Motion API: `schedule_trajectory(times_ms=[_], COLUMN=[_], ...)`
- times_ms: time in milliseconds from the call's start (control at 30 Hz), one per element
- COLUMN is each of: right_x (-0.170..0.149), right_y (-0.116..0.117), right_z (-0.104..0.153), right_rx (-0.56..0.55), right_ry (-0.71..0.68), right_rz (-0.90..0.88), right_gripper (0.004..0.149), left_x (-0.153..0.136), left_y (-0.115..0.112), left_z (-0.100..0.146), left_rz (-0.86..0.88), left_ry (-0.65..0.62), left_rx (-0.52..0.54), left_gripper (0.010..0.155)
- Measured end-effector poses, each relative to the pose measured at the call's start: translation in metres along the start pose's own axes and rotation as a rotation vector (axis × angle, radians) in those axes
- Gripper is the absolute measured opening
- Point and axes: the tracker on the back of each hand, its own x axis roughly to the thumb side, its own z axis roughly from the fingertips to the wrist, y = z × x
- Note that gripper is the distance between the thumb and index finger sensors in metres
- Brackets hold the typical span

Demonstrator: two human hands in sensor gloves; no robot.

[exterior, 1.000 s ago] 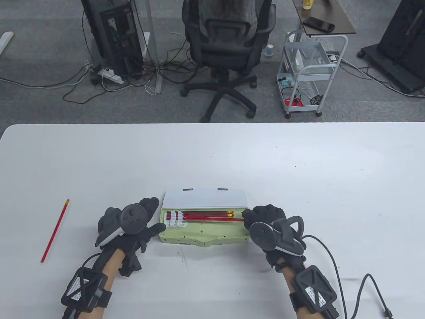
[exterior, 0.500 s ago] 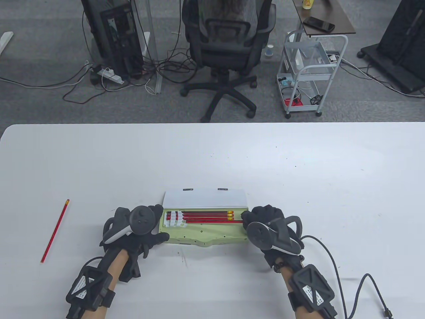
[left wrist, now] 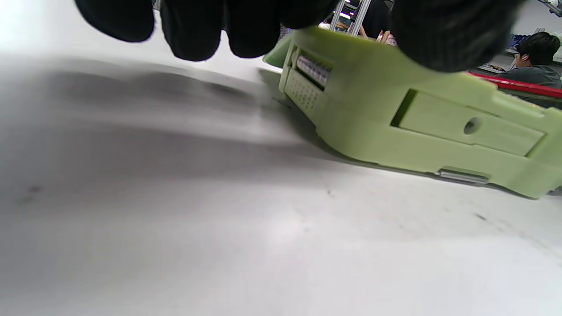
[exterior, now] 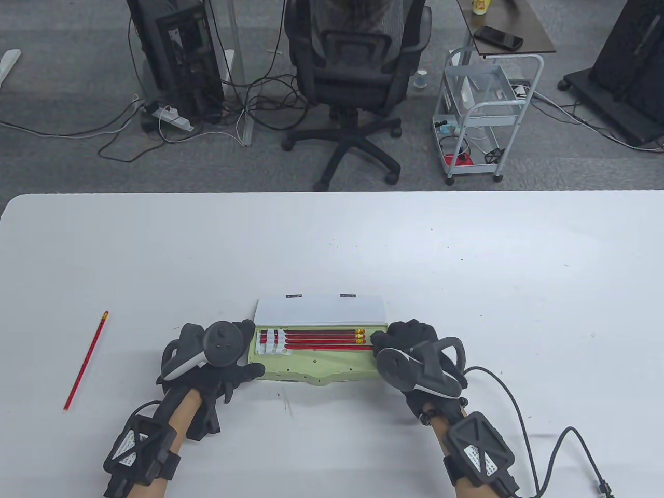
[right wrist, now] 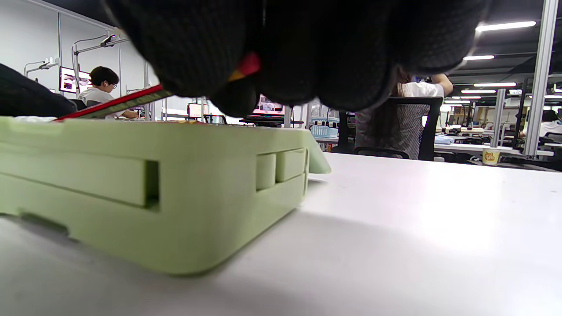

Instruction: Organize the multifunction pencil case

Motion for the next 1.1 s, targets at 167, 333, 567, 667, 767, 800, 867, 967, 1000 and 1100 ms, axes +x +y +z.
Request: schedule_trajectory(times_ms=[167, 333, 567, 667, 767, 800, 867, 967, 1000, 1100], right_x=[0.005, 0.009, 0.014, 0.016, 0.017, 0.016, 0.016, 0.016, 0.016, 0.016], right_y=[0.001, 0.002, 0.004, 0.004, 0.004, 0.003, 0.003, 0.003, 0.002, 0.001], right_z=[-0.002, -0.004, -0.007, -0.007, -0.007, -0.007, -0.007, -0.007, -0.007, -0.007], right_rx=[-0.008, -0.019, -0.017, -0.017, -0.022, -0.023, -0.024, -0.028, -0.032, -0.032], right_ry=[-0.023, -0.055, -0.077, -0.085, -0.092, -0.093, -0.089, -0.089, -0.088, -0.076], right_rz=[0.013, 0.046, 0.087, 0.097, 0.109, 0.094, 0.088, 0.071, 0.060, 0.046], right_gripper=[0.041, 0.041, 0.042, 0.041, 0.041, 0.041, 0.042, 0.043, 0.044, 0.045], left_x=[0.000, 0.000, 0.000, 0.000, 0.000, 0.000, 0.000, 0.000, 0.000, 0.000], left_y=[0.000, 0.000, 0.000, 0.000, 0.000, 0.000, 0.000, 0.000, 0.000, 0.000], left_z=[0.000, 0.000, -0.001, -0.001, -0.001, -0.001, -0.001, -0.001, -0.001, -0.001], left_rz=[0.009, 0.009, 0.007, 0.012, 0.012, 0.011, 0.011, 0.010, 0.010, 0.010], left_ry=[0.000, 0.000, 0.000, 0.000, 0.001, 0.001, 0.001, 0.001, 0.001, 0.001], left_rx=[-0.007, -0.008, -0.011, -0.013, -0.014, -0.014, -0.013, -0.013, -0.014, -0.014], left_gripper=[0.091, 0.091, 0.091, 0.091, 0.091, 0.091, 0.091, 0.091, 0.091, 0.091])
